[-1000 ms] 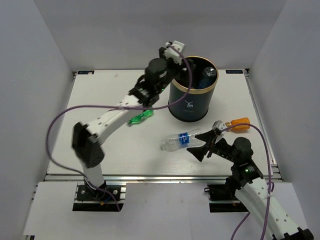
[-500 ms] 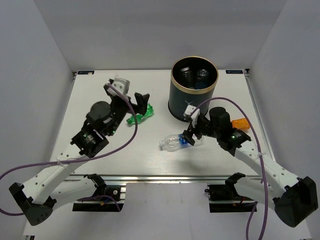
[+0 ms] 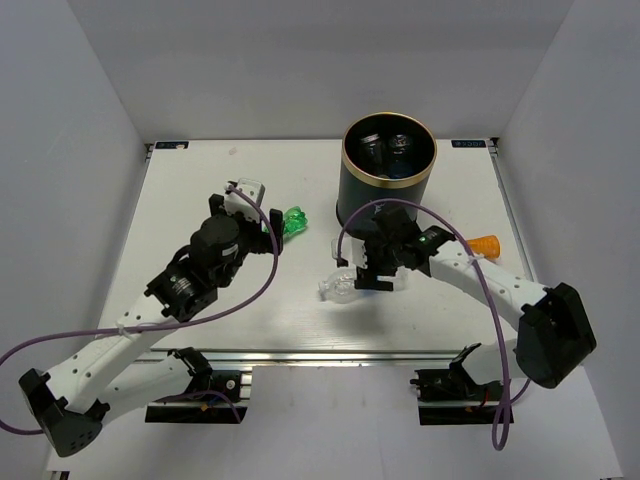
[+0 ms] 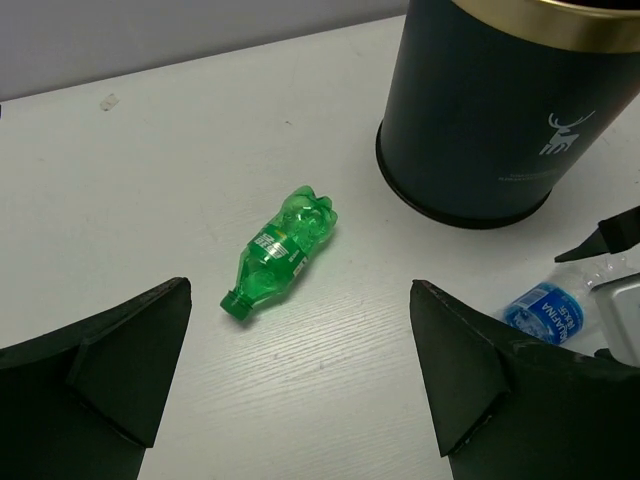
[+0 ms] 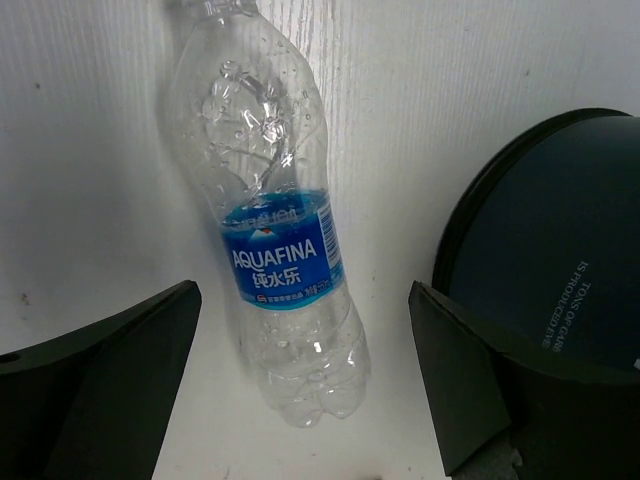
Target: Put the plastic bottles in the bin
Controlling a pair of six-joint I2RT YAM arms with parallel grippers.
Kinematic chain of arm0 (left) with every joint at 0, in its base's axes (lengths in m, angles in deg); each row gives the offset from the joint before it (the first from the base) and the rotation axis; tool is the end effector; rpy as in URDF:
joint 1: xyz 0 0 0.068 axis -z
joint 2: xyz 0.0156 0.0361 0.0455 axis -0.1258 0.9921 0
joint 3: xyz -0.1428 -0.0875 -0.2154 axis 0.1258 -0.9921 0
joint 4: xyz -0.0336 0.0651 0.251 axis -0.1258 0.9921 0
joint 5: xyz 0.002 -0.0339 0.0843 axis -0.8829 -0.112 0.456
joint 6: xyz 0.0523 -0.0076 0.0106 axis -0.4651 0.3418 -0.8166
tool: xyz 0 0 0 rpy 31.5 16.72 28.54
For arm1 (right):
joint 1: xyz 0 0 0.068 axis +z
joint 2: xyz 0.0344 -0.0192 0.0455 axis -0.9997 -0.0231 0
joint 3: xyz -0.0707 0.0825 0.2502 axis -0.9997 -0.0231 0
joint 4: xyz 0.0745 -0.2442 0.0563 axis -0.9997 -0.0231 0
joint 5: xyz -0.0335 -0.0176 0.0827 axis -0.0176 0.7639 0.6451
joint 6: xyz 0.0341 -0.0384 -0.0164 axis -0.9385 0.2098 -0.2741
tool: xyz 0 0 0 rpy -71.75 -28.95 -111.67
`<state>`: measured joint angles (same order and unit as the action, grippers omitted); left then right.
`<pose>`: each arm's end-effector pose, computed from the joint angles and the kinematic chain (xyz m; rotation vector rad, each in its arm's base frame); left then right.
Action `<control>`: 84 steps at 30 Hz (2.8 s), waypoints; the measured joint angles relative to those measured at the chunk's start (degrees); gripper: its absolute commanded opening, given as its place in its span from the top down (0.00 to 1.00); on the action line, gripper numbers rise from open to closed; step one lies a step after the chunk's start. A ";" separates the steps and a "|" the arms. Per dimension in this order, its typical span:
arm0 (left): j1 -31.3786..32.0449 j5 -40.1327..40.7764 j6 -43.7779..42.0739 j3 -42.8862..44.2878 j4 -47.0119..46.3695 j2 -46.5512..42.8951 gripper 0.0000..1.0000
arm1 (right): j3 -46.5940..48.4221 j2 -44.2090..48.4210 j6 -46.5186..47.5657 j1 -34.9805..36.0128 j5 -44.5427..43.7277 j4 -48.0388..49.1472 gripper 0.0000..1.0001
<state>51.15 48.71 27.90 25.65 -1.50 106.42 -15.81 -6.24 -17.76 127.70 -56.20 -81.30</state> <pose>0.1561 -0.1293 0.3559 0.3069 1.8076 -0.1984 0.2103 0.1808 0.2438 -1.8690 1.6293 0.1644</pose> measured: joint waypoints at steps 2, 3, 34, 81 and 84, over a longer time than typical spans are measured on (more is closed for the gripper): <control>-0.17 0.20 -0.15 -0.07 0.02 -0.94 0.00 | 1.33 -1.29 1.84 0.00 -0.66 -1.14 0.10; -0.26 0.24 -0.22 -0.13 0.07 -1.27 0.00 | 1.64 -1.90 2.69 0.00 -0.87 -1.40 0.10; -10.75 -1.42 3.82 -1.86 3.28 6.82 0.00 | 9.99 3.54 -8.35 4.59 11.89 2.36 0.96; -14.27 -18.71 -22.53 15.17 -5.35 48.11 0.00 | -8.13 23.96 -57.46 -16.39 -6.91 54.55 0.10; -14.64 -16.90 -22.51 17.42 -4.96 51.84 0.00 | -14.99 33.44 -60.04 -16.00 -4.52 56.04 0.10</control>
<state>36.51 31.81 5.39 43.07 -6.46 158.27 -30.80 27.21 -77.80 111.70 -60.73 -25.26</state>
